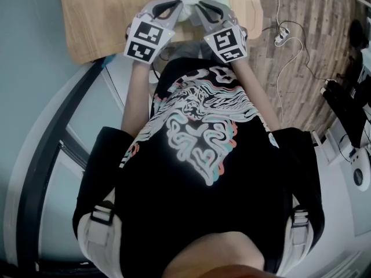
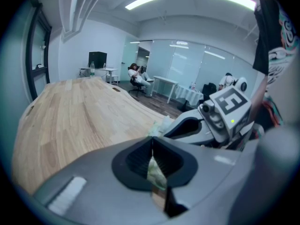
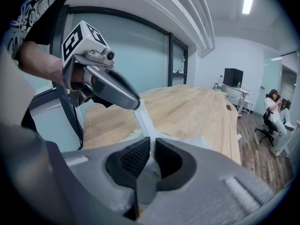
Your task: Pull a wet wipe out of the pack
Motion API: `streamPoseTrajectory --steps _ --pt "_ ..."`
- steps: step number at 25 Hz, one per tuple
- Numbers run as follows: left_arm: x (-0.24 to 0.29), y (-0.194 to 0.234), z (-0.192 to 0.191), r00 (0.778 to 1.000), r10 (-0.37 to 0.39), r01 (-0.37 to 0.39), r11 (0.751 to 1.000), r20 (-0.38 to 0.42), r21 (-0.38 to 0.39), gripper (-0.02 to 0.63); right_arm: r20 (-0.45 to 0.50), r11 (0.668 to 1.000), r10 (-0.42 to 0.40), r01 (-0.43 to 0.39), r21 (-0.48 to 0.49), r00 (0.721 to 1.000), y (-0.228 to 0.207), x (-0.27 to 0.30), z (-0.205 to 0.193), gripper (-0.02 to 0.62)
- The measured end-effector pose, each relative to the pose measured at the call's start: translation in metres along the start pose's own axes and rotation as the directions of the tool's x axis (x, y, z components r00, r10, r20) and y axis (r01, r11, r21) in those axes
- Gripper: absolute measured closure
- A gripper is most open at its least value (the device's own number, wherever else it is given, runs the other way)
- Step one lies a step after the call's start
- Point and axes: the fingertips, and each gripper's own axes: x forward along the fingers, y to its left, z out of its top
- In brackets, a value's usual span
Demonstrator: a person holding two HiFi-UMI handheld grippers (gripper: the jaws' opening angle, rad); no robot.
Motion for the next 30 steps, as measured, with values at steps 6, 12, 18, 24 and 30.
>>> streamPoseTrajectory --steps 6,12,18,24,30 --pt "-0.004 -0.001 -0.002 1.000 0.005 -0.005 1.000 0.001 -0.001 0.615 0.006 1.000 -0.003 0.003 0.002 1.000 0.001 0.000 0.000 0.561" --pt "-0.007 -0.001 -0.001 1.000 0.011 -0.011 1.000 0.002 -0.003 0.615 -0.005 1.000 -0.005 0.005 -0.009 1.000 0.000 -0.002 -0.001 0.561" --pt "-0.013 0.003 -0.002 1.000 0.023 -0.023 1.000 0.004 -0.007 0.615 0.000 1.000 -0.007 0.007 -0.012 1.000 0.001 -0.001 0.000 0.561" --pt "-0.014 0.003 -0.002 1.000 0.029 -0.029 1.000 0.009 -0.011 0.615 0.008 1.000 -0.002 0.002 -0.004 1.000 0.001 0.000 0.000 0.561" --pt "-0.018 0.002 -0.003 0.999 0.039 -0.039 0.999 0.013 -0.013 0.615 -0.008 1.000 0.004 -0.004 -0.012 1.000 0.003 0.000 0.000 0.561"
